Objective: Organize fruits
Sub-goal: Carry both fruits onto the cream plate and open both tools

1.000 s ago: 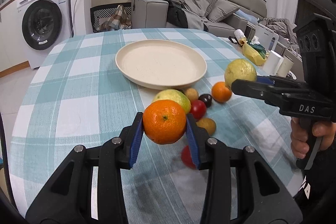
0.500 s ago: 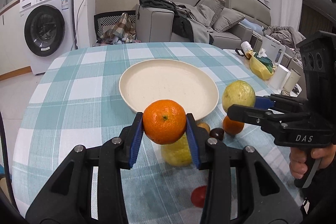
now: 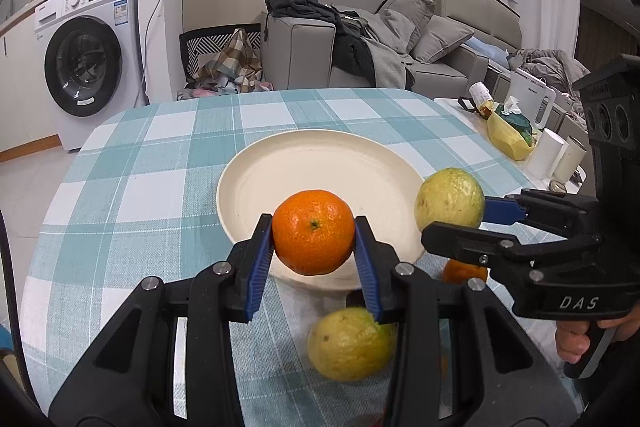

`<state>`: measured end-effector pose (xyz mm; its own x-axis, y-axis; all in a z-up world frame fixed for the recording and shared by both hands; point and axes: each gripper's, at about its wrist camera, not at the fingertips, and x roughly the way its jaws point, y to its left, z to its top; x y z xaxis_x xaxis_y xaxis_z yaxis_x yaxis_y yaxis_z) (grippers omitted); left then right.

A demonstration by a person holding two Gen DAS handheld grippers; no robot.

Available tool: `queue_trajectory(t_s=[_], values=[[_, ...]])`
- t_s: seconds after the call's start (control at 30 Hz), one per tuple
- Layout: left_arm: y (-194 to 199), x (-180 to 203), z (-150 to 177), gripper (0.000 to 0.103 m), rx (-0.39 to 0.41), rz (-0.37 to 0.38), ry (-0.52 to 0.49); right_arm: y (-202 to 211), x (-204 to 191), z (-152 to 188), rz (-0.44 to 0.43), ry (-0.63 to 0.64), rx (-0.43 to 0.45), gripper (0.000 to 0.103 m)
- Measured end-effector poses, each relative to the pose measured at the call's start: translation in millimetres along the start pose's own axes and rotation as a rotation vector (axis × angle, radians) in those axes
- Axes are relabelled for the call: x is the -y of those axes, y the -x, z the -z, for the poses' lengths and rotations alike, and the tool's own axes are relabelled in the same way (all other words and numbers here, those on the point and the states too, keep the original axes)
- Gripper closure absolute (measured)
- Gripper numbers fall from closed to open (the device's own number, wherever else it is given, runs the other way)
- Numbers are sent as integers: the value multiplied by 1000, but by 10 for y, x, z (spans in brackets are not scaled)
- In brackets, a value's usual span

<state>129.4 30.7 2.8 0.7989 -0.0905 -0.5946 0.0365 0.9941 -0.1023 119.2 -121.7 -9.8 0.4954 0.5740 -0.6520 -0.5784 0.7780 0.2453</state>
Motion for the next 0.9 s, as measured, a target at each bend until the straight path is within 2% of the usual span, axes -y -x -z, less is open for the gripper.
queue_trajectory(t_s=[0.9], values=[[-499,-83,56,67,-93,-5,25,-454,66,-104,52,24,-80,50]])
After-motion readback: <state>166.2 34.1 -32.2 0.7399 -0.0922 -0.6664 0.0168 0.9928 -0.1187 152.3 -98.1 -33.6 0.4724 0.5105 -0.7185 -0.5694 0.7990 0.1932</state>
